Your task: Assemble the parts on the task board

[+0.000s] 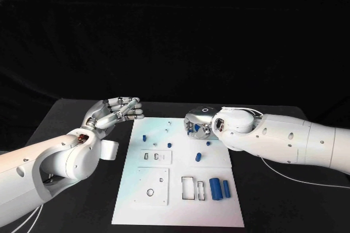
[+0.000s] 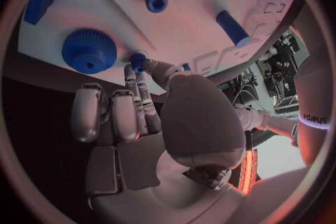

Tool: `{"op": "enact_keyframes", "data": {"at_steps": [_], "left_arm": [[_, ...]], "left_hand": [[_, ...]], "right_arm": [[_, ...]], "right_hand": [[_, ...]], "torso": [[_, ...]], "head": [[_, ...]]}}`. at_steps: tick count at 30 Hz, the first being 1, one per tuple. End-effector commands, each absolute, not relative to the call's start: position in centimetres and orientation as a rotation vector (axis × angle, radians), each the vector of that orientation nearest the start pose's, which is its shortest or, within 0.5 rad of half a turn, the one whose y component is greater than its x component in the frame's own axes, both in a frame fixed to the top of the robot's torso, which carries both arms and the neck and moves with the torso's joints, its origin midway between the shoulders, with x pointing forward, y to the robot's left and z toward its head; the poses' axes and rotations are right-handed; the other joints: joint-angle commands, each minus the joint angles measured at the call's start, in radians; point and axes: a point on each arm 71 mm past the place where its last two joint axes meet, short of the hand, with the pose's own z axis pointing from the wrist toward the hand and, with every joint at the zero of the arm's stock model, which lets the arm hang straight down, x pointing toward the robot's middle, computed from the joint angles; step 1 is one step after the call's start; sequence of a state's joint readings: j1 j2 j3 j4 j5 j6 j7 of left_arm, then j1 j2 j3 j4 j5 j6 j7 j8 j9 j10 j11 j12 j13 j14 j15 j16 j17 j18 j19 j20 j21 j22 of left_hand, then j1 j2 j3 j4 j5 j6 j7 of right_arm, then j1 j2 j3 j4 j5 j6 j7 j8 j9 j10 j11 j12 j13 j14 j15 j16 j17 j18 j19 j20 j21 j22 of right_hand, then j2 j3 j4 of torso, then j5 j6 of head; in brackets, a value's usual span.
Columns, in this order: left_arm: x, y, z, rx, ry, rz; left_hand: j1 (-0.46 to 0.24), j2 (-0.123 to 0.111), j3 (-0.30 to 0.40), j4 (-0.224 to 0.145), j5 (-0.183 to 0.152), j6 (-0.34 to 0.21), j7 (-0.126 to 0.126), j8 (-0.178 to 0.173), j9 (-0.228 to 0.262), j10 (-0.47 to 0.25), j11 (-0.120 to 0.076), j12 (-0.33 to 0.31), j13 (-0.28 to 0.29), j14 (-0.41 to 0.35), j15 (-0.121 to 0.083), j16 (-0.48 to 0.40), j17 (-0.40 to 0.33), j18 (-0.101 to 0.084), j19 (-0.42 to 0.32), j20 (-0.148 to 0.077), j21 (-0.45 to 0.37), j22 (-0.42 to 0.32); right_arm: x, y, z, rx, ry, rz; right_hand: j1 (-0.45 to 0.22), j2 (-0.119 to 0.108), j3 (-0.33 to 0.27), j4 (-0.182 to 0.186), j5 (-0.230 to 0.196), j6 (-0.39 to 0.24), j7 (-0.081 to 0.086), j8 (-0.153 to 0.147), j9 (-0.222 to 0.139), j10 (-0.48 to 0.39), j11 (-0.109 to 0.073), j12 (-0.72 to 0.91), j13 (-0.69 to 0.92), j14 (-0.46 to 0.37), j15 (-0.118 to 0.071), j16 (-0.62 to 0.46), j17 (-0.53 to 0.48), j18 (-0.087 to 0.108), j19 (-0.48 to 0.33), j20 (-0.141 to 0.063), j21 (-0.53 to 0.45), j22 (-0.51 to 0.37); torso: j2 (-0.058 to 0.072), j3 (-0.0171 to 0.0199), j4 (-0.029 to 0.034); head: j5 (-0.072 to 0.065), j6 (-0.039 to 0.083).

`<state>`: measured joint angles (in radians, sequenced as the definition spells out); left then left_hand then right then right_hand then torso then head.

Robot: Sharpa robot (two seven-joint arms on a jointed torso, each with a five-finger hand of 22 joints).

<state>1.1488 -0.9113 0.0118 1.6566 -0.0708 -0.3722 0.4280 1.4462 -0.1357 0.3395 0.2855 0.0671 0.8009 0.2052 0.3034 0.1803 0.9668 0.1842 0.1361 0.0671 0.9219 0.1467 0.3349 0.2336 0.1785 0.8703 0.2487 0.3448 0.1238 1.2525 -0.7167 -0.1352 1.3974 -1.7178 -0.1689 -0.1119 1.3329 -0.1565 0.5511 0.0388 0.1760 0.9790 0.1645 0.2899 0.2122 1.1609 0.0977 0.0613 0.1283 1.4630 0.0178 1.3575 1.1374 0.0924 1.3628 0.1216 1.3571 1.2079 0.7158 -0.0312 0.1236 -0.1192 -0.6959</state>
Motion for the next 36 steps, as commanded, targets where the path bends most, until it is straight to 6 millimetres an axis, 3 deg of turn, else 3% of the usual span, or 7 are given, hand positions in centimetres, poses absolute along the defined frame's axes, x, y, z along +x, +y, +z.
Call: {"op": "enact_keyframes", "data": {"at_steps": [1,10,27,36], "left_arm": [[46.2,20.4,-16.7,-1.037,1.387,-1.602],[46.2,20.4,-16.7,-1.038,1.389,-1.601],[46.2,20.2,-16.7,-1.036,1.388,-1.604],[46.2,20.0,-16.6,-1.034,1.389,-1.612]], "left_hand": [[0.000,-0.011,0.006,0.000,-0.006,-0.001,0.037,-0.005,-0.002,0.002,0.006,-0.006,-0.001,-0.006,0.000,-0.005,0.001,0.004,-0.006,0.004,-0.007,-0.001],[0.000,-0.011,0.007,0.000,-0.006,-0.002,0.038,-0.006,-0.002,0.002,0.006,-0.007,-0.001,-0.005,0.000,-0.005,0.002,0.004,-0.006,0.004,-0.007,-0.001],[0.000,-0.010,0.007,0.000,-0.006,-0.002,0.038,-0.007,-0.002,0.001,0.007,-0.008,-0.001,-0.005,0.000,-0.005,0.002,0.004,-0.006,0.004,-0.007,-0.001],[0.001,-0.010,0.008,0.000,-0.006,-0.002,0.038,-0.007,-0.002,0.001,0.007,-0.009,-0.001,-0.005,0.000,-0.005,0.003,0.004,-0.006,0.004,-0.007,-0.002]], "right_arm": [[50.0,-17.0,-21.0,-0.540,1.735,0.428],[49.7,-16.6,-20.1,-0.497,1.623,0.468],[50.4,-14.6,-18.8,-0.437,1.469,0.495],[51.0,-13.1,-18.8,-0.439,1.445,0.508]], "right_hand": [[0.006,-0.001,0.009,-0.002,-0.004,0.010,0.000,0.007,0.003,0.010,0.001,0.006,0.002,0.031,-0.001,0.007,0.003,-0.018,0.007,0.001,0.009,0.007],[0.024,0.011,0.034,-0.026,-0.007,0.031,-0.012,0.032,0.028,0.061,-0.015,0.020,0.016,0.033,-0.013,0.020,0.013,-0.030,0.038,-0.009,0.049,0.072],[0.029,0.010,0.044,-0.042,-0.009,0.034,-0.015,0.041,0.042,0.072,-0.019,0.019,0.022,0.034,-0.018,0.026,0.018,-0.034,0.048,-0.014,0.063,0.095],[0.027,0.007,0.047,-0.044,-0.009,0.029,-0.013,0.040,0.044,0.068,-0.017,0.014,0.022,0.034,-0.017,0.027,0.018,-0.034,0.047,-0.014,0.063,0.096]], "torso": [[0.003,-0.0019,0.0013],[0.002,-0.0028,0.0049],[0.005,-0.0064,0.0141],[0.008,-0.0097,0.0244]], "head": [[-0.002,-0.004],[-0.004,0.003],[-0.001,0.014],[-0.008,0.012]]}}
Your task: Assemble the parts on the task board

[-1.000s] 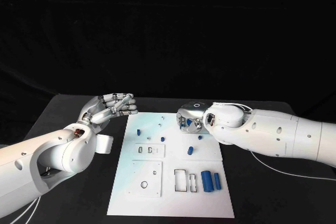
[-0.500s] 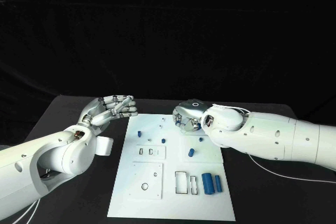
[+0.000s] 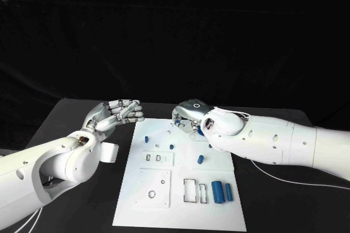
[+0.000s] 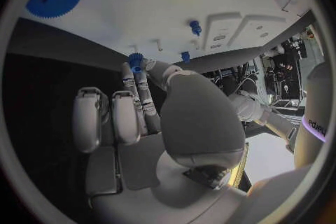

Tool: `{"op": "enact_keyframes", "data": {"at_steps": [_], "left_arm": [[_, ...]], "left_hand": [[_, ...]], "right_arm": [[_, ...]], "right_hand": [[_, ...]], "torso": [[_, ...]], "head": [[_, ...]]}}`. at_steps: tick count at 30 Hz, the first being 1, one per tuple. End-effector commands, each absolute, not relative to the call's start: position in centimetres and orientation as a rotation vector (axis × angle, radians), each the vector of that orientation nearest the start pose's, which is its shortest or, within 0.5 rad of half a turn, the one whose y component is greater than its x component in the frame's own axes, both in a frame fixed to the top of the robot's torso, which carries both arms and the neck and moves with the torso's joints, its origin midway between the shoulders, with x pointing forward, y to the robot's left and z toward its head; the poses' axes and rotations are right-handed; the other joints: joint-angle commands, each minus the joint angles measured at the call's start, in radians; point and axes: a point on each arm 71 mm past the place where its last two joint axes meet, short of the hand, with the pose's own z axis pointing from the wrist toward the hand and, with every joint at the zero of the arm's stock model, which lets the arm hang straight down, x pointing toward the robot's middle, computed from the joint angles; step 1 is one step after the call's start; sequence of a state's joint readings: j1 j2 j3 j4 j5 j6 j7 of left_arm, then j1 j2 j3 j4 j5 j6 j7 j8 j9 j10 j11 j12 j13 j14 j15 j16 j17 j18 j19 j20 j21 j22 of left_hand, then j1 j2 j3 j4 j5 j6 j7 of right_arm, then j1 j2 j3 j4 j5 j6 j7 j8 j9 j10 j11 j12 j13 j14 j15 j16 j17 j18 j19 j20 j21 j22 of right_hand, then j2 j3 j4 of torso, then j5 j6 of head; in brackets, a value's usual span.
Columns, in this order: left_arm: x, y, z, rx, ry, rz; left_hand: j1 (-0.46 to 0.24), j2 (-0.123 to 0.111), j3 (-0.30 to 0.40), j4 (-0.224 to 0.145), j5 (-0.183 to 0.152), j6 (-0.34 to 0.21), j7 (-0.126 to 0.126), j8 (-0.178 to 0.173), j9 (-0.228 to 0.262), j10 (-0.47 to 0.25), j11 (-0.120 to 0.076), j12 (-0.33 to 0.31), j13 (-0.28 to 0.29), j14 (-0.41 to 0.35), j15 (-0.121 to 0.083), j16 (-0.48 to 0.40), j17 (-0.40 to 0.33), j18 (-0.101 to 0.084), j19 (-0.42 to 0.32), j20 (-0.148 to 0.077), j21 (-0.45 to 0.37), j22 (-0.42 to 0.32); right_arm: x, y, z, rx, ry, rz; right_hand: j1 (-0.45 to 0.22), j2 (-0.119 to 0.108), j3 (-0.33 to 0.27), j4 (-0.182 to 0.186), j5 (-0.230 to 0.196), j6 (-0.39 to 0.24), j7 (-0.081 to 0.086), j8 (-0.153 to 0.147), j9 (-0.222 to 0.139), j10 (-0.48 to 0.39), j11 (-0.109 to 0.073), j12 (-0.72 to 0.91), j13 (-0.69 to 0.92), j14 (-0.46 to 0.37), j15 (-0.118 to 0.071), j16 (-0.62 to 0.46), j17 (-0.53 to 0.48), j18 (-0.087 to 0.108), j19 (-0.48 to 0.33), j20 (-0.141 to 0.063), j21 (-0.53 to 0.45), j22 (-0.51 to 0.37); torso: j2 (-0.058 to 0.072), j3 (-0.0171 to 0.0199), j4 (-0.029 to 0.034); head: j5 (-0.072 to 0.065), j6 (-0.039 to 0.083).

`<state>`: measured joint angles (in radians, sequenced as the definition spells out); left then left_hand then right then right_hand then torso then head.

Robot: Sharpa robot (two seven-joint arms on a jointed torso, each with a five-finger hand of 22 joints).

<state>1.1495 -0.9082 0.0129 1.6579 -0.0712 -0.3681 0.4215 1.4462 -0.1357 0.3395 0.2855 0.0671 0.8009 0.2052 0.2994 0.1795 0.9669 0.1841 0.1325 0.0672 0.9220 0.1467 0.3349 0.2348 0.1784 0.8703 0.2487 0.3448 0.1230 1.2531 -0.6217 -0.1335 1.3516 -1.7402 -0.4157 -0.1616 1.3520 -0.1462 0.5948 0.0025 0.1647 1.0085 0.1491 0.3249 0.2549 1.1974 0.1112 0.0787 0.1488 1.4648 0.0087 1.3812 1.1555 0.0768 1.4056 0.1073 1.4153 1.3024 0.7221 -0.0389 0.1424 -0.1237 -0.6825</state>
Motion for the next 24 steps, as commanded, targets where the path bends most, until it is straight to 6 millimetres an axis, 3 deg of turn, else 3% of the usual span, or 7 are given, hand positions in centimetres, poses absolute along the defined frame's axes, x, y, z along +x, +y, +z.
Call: {"op": "enact_keyframes", "data": {"at_steps": [1,5,11,24], "left_arm": [[46.2,20.0,-16.6,-1.034,1.389,-1.613],[46.1,20.0,-16.3,-1.031,1.385,-1.618],[46.1,19.9,-16.0,-1.028,1.380,-1.625],[46.1,19.9,-15.9,-1.027,1.379,-1.628]], "left_hand": [[0.001,-0.010,0.008,0.000,-0.006,-0.002,0.038,-0.003,-0.001,0.001,0.007,-0.006,-0.001,-0.005,0.001,-0.005,0.001,0.004,-0.005,0.004,-0.007,-0.001],[0.001,-0.010,0.008,0.000,-0.006,-0.002,0.038,-0.003,-0.001,0.001,0.007,-0.006,-0.001,-0.005,0.001,-0.005,0.001,0.004,-0.005,0.004,-0.007,-0.001],[0.002,-0.010,0.009,-0.001,-0.006,-0.003,0.038,-0.004,-0.002,0.001,0.007,-0.007,-0.001,-0.005,0.001,-0.005,0.002,0.004,-0.005,0.004,-0.007,-0.001],[0.002,-0.010,0.010,-0.001,-0.006,-0.003,0.038,-0.004,-0.002,0.001,0.007,-0.008,-0.001,-0.005,0.001,-0.005,0.002,0.004,-0.005,0.005,-0.007,-0.001]], "right_arm": [[51.1,-13.0,-18.9,-0.441,1.445,0.510],[51.2,-12.7,-19.0,-0.445,1.447,0.514],[51.5,-12.4,-19.3,-0.450,1.455,0.510],[51.9,-12.6,-20.2,-0.456,1.489,0.491]], "right_hand": [[0.006,-0.004,0.004,-0.008,0.002,-0.002,0.003,0.004,0.003,0.029,-0.030,-0.005,0.001,0.032,-0.007,0.005,0.001,-0.019,0.004,0.000,0.005,0.002],[0.005,-0.004,0.005,-0.008,0.001,-0.003,0.003,0.004,0.003,0.029,-0.029,-0.006,0.001,0.032,-0.006,0.004,0.000,-0.019,0.004,0.000,0.006,0.003],[0.002,-0.005,0.005,-0.007,0.001,-0.004,0.004,0.004,0.004,0.028,-0.029,-0.007,0.001,0.032,-0.006,0.005,0.000,-0.019,0.005,0.001,0.006,0.004],[-0.002,-0.006,0.006,-0.006,0.000,-0.007,0.005,0.004,0.006,0.026,-0.028,-0.009,0.001,0.031,-0.005,0.004,-0.003,-0.018,0.003,0.001,0.005,0.002]], "torso": [[0.003,-0.0026,0.0069],[0.009,-0.0039,0.0105],[0.011,-0.0054,0.0161],[0.013,-0.0078,0.0173]], "head": [[-0.004,-0.001],[-0.004,0.004],[-0.008,-0.001],[-0.005,-0.006]]}}
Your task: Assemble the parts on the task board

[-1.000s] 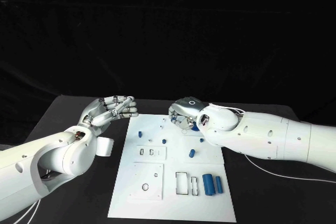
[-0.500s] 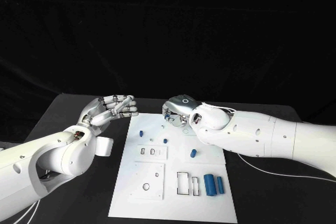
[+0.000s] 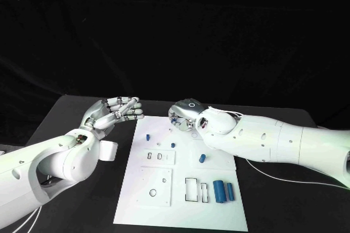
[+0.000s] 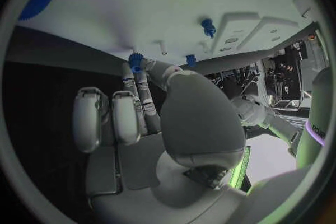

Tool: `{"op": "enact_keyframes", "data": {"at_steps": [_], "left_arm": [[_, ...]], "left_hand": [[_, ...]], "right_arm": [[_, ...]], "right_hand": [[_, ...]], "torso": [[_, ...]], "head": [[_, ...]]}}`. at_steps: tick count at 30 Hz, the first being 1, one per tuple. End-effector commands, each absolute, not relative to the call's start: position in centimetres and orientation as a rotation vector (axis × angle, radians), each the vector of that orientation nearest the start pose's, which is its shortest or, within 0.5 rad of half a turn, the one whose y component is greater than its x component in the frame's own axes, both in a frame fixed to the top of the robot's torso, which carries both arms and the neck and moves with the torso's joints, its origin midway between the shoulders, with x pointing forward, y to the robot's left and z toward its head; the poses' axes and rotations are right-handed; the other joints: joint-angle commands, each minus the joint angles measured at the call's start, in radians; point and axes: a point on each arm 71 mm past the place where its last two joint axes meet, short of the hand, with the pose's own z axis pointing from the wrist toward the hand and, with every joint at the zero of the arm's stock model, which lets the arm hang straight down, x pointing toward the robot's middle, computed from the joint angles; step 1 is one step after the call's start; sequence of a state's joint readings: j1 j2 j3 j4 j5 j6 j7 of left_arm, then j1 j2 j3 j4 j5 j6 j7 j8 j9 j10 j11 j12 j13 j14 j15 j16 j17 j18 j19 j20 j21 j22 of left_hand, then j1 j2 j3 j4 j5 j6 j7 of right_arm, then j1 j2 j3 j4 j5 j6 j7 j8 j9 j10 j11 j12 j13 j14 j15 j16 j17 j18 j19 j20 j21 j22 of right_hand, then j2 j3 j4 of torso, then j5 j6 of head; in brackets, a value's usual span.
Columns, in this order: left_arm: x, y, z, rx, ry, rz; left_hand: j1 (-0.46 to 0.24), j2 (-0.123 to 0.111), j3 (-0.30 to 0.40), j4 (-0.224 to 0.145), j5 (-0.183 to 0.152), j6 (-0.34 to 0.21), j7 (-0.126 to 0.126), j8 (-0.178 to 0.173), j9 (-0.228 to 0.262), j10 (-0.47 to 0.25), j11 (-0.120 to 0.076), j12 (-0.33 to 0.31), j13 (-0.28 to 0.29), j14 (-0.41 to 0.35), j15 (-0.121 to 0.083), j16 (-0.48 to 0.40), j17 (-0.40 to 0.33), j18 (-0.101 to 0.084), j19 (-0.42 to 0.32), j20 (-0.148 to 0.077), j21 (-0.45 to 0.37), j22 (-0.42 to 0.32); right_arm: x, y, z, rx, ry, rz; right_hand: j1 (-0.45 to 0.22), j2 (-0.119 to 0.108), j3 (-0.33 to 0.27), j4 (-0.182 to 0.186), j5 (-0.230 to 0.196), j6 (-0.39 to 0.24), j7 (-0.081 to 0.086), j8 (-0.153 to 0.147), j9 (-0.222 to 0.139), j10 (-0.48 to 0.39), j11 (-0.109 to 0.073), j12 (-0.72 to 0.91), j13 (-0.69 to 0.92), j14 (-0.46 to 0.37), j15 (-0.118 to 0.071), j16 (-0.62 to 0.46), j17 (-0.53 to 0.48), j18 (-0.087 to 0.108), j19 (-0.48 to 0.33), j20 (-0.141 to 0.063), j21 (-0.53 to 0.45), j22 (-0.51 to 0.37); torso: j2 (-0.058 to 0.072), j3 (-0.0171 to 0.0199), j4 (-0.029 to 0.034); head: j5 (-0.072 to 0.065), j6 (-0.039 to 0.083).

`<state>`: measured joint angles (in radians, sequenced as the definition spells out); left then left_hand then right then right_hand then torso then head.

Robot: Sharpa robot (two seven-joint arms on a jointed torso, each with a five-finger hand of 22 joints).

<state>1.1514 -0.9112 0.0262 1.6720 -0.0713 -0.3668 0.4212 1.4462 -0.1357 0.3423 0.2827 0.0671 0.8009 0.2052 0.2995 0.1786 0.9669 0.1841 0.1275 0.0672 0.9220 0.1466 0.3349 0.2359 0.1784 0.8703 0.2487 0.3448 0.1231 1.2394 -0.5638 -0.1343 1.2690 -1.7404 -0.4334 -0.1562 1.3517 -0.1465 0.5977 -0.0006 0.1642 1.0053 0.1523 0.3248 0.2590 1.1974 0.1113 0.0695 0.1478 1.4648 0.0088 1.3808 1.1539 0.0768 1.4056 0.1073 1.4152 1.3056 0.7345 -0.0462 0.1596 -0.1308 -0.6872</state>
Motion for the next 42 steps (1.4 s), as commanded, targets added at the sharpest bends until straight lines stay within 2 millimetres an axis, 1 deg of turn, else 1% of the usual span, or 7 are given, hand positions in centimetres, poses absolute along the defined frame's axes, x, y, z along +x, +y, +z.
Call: {"op": "enact_keyframes", "data": {"at_steps": [1,12,17,18,32,40,42], "left_arm": [[46.1,19.9,-15.9,-1.027,1.379,-1.628],[46.1,19.9,-15.9,-1.027,1.380,-1.629],[46.2,19.9,-15.9,-1.028,1.381,-1.628],[46.2,19.9,-15.9,-1.028,1.381,-1.627],[46.2,20.1,-15.9,-1.030,1.381,-1.623],[46.5,20.7,-16.0,-1.035,1.378,-1.610],[46.5,20.8,-16.1,-1.037,1.377,-1.607]], "left_hand": [[0.002,-0.010,0.007,0.002,-0.006,-0.003,0.038,-0.004,-0.001,0.001,0.007,-0.003,-0.001,-0.005,0.001,-0.005,0.001,0.004,-0.005,0.005,-0.007,-0.002],[0.003,-0.010,0.007,0.001,-0.006,-0.004,0.038,-0.005,-0.001,0.000,0.007,-0.004,-0.001,-0.005,0.001,-0.005,0.002,0.005,-0.005,0.005,-0.007,-0.002],[0.003,-0.010,0.007,0.001,-0.006,-0.004,0.038,-0.005,-0.001,0.000,0.007,-0.004,-0.001,-0.005,0.001,-0.005,0.002,0.005,-0.005,0.005,-0.007,-0.002],[0.003,-0.010,0.007,0.001,-0.006,-0.004,0.038,-0.005,-0.001,0.000,0.007,-0.004,-0.001,-0.005,0.001,-0.005,0.002,0.005,-0.005,0.005,-0.007,-0.002],[0.003,-0.010,0.007,0.001,-0.006,-0.005,0.038,-0.006,-0.002,-0.001,0.008,-0.006,-0.001,-0.005,0.001,-0.006,0.002,0.005,-0.005,0.005,-0.007,-0.002],[0.002,-0.010,0.008,0.002,-0.006,-0.005,0.038,-0.007,-0.002,-0.001,0.008,-0.008,-0.001,-0.005,0.001,-0.006,0.003,0.005,-0.006,0.005,-0.007,-0.003],[0.002,-0.010,0.008,0.002,-0.006,-0.005,0.038,-0.007,-0.002,-0.001,0.008,-0.008,-0.001,-0.005,0.001,-0.006,0.003,0.005,-0.006,0.005,-0.007,-0.003]], "right_arm": [[51.9,-12.6,-20.2,-0.457,1.492,0.490],[52.1,-12.5,-20.5,-0.457,1.499,0.486],[52.2,-12.4,-20.5,-0.457,1.499,0.499],[52.2,-12.3,-20.5,-0.457,1.499,0.501],[51.7,-13.1,-20.2,-0.438,1.477,0.517],[50.3,-16.4,-18.8,-0.295,1.479,0.562],[50.1,-17.8,-18.4,-0.235,1.513,0.571]], "right_hand": [[-0.002,-0.005,0.003,-0.003,0.000,-0.004,0.002,0.004,0.002,0.026,-0.028,0.000,0.002,0.031,-0.005,0.004,-0.002,-0.018,0.003,0.002,0.005,-0.001],[-0.021,-0.015,0.014,0.001,-0.005,-0.021,0.010,0.000,0.011,-0.018,-0.016,-0.010,-0.009,0.025,0.005,-0.001,-0.019,-0.013,-0.016,0.009,-0.009,-0.023],[-0.052,-0.043,0.019,0.010,-0.022,-0.070,0.024,-0.028,0.013,-0.101,0.004,-0.009,-0.035,0.008,0.022,-0.028,-0.077,0.002,-0.063,0.025,-0.053,-0.090],[-0.058,-0.050,0.015,0.011,-0.031,-0.094,0.028,-0.044,0.010,-0.141,0.010,-0.008,-0.047,-0.008,0.027,-0.056,-0.130,0.015,-0.102,0.030,-0.091,-0.147],[-0.055,-0.053,0.007,0.006,-0.037,-0.106,0.030,-0.056,0.014,-0.180,0.015,-0.007,-0.062,-0.020,0.030,-0.082,-0.174,0.026,-0.134,0.035,-0.132,-0.199],[-0.075,-0.063,-0.013,0.019,-0.027,-0.092,0.028,-0.057,0.023,-0.124,0.007,0.018,-0.060,-0.006,0.024,-0.064,-0.145,0.019,-0.104,0.032,-0.116,-0.164],[-0.112,-0.091,-0.043,0.042,0.031,-0.092,0.028,-0.064,0.026,-0.073,0.000,0.037,-0.054,0.001,0.020,-0.050,-0.126,0.014,-0.090,0.027,-0.105,-0.144]], "torso": [[0.001,-0.0007,0.0001],[0.002,-0.0019,0.0020],[0.003,-0.0024,0.0031],[0.003,-0.0028,0.0031],[0.003,-0.0023,0.0015],[-0.003,-0.0002,-0.0105],[-0.004,0.0010,-0.0141]], "head": [[0.002,-0.001],[0.001,0.004],[0.001,0.005],[0.001,0.005],[-0.001,0.007],[-0.006,0.020],[-0.007,0.021]]}}
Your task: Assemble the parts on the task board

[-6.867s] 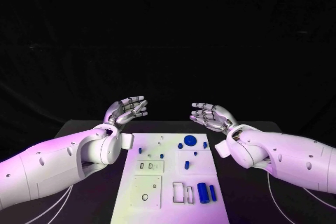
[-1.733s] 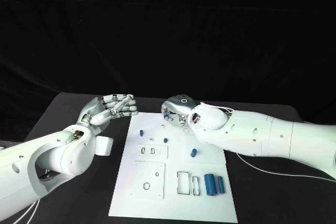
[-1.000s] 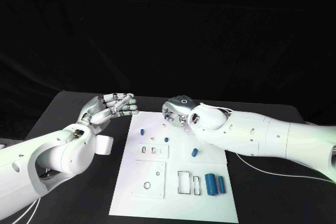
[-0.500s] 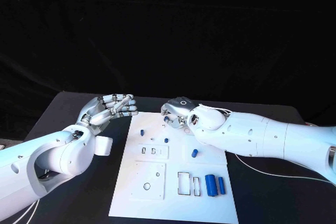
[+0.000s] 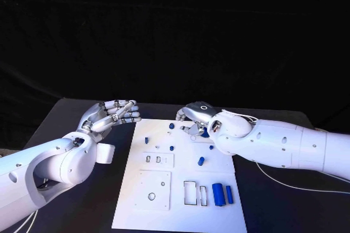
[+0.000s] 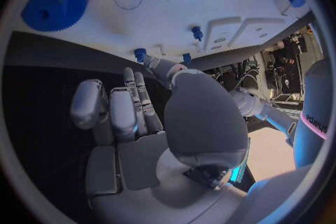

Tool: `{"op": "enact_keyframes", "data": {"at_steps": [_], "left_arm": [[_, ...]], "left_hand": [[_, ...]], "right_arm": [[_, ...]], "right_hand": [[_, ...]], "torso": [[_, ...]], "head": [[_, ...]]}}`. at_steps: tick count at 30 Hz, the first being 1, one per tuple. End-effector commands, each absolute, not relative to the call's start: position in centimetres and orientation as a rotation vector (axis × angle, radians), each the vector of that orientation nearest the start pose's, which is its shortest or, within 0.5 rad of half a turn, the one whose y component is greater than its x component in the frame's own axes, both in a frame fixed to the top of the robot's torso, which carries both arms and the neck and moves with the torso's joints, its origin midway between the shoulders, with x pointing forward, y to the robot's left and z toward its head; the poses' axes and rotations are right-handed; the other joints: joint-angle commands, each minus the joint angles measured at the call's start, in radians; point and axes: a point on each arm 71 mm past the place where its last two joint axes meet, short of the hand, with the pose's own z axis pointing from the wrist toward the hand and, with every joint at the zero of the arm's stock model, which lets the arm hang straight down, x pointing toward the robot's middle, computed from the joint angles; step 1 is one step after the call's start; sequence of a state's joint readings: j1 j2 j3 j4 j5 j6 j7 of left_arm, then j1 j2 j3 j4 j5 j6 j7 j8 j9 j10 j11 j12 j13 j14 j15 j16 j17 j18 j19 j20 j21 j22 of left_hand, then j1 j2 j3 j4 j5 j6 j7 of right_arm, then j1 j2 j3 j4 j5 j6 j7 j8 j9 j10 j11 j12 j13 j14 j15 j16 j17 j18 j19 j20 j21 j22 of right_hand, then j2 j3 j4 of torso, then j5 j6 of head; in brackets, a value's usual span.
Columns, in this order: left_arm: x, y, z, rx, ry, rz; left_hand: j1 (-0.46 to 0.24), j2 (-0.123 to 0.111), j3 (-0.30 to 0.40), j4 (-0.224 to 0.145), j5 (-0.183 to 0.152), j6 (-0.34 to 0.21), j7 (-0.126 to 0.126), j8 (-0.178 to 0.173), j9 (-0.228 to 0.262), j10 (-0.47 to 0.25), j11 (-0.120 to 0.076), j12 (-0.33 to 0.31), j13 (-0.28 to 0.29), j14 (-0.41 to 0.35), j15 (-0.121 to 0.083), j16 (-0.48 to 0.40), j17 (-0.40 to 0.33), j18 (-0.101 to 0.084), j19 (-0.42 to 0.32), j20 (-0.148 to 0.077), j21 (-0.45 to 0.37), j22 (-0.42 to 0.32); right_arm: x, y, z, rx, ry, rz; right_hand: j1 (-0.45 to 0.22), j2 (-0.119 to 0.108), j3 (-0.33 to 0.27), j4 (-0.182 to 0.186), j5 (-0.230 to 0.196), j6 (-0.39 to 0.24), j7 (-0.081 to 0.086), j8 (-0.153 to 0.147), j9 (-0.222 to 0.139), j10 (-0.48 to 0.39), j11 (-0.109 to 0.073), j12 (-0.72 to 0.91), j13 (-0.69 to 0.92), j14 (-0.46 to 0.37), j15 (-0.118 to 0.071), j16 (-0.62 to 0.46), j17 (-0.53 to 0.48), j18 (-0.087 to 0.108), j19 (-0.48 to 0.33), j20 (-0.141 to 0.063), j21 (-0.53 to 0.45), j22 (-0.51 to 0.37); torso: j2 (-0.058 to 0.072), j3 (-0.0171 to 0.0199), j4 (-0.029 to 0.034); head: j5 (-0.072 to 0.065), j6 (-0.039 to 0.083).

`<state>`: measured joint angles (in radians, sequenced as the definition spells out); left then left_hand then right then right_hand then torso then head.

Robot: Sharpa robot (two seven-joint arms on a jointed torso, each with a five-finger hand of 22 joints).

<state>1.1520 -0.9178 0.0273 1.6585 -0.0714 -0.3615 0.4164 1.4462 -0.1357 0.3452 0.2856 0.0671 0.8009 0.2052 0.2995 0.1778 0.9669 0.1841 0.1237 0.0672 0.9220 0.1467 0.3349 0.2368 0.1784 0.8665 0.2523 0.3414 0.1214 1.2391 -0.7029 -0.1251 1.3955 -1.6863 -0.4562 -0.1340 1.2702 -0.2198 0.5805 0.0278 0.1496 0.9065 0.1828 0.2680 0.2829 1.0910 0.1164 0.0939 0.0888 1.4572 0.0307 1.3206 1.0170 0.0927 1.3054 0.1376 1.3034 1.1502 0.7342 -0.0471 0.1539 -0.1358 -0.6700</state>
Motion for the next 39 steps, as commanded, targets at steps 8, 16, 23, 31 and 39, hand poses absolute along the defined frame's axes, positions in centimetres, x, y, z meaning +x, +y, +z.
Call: {"op": "enact_keyframes", "data": {"at_steps": [8,16,23,31,39], "left_arm": [[46.6,21.0,-16.1,-1.040,1.378,-1.603],[46.6,20.9,-16.1,-1.038,1.380,-1.610],[46.7,20.9,-16.2,-1.038,1.382,-1.613],[46.7,20.9,-16.2,-1.038,1.382,-1.612],[46.7,20.8,-16.2,-1.038,1.382,-1.613]], "left_hand": [[0.002,-0.011,0.005,-0.001,-0.007,-0.006,0.037,-0.007,-0.002,-0.002,0.008,-0.005,-0.001,-0.006,0.002,-0.007,0.002,0.005,-0.002,0.002,-0.004,-0.001],[-0.002,-0.012,0.003,0.001,-0.007,-0.006,0.037,-0.008,-0.002,-0.002,0.008,-0.007,-0.001,-0.007,0.002,-0.008,0.002,0.004,-0.002,0.002,-0.004,-0.002],[-0.004,-0.012,0.002,0.002,-0.007,-0.007,0.037,-0.009,-0.002,-0.003,0.008,-0.008,-0.001,-0.007,0.002,-0.008,0.003,0.004,-0.003,0.002,-0.005,-0.002],[-0.004,-0.012,0.002,0.002,-0.007,-0.007,0.037,-0.009,-0.002,-0.003,0.008,-0.008,-0.001,-0.007,0.002,-0.008,0.003,0.004,-0.003,0.002,-0.005,-0.002],[-0.006,-0.012,0.002,0.002,-0.007,-0.007,0.037,-0.009,-0.002,-0.003,0.008,-0.009,-0.001,-0.007,0.002,-0.009,0.003,0.005,-0.003,0.002,-0.005,-0.003]], "right_arm": [[49.8,-22.3,-17.9,-0.075,1.644,0.555],[49.6,-24.4,-18.2,-0.022,1.711,0.509],[49.7,-24.8,-19.0,-0.012,1.752,0.477],[49.9,-25.1,-19.8,-0.009,1.779,0.455],[50.3,-25.0,-20.2,-0.006,1.777,0.448]], "right_hand": [[-0.060,-0.063,-0.161,0.044,0.096,-0.021,-0.015,-0.025,0.012,0.171,-0.030,0.085,0.061,0.021,-0.022,0.044,0.060,-0.015,0.050,-0.022,0.044,0.076],[0.035,-0.006,-0.364,0.108,0.113,-0.054,-0.039,0.028,0.071,0.075,-0.058,0.644,0.582,0.056,-0.044,0.135,0.227,-0.035,0.108,-0.045,0.105,0.182],[0.089,0.019,-0.450,0.179,0.123,-0.090,-0.026,0.054,0.094,0.208,-0.044,1.143,1.091,0.084,-0.030,0.207,0.401,-0.049,0.150,-0.031,0.147,0.252],[0.110,0.031,-0.474,0.203,0.134,-0.095,-0.023,0.067,0.102,0.246,-0.040,1.218,1.172,0.092,-0.026,0.221,0.442,-0.054,0.162,-0.026,0.160,0.273],[0.114,0.035,-0.477,0.210,0.145,-0.095,-0.023,0.070,0.103,0.252,-0.040,1.230,1.184,0.093,-0.026,0.223,0.448,-0.054,0.164,-0.026,0.162,0.276]], "torso": [[-0.007,0.0080,-0.0208],[-0.006,0.0146,-0.0236],[-0.005,0.0098,-0.0182],[-0.007,0.0079,-0.0176],[-0.007,0.0084,-0.0158]], "head": [[-0.007,0.008],[-0.007,0.008],[-0.011,0.004],[-0.011,-0.002],[-0.008,-0.004]]}}
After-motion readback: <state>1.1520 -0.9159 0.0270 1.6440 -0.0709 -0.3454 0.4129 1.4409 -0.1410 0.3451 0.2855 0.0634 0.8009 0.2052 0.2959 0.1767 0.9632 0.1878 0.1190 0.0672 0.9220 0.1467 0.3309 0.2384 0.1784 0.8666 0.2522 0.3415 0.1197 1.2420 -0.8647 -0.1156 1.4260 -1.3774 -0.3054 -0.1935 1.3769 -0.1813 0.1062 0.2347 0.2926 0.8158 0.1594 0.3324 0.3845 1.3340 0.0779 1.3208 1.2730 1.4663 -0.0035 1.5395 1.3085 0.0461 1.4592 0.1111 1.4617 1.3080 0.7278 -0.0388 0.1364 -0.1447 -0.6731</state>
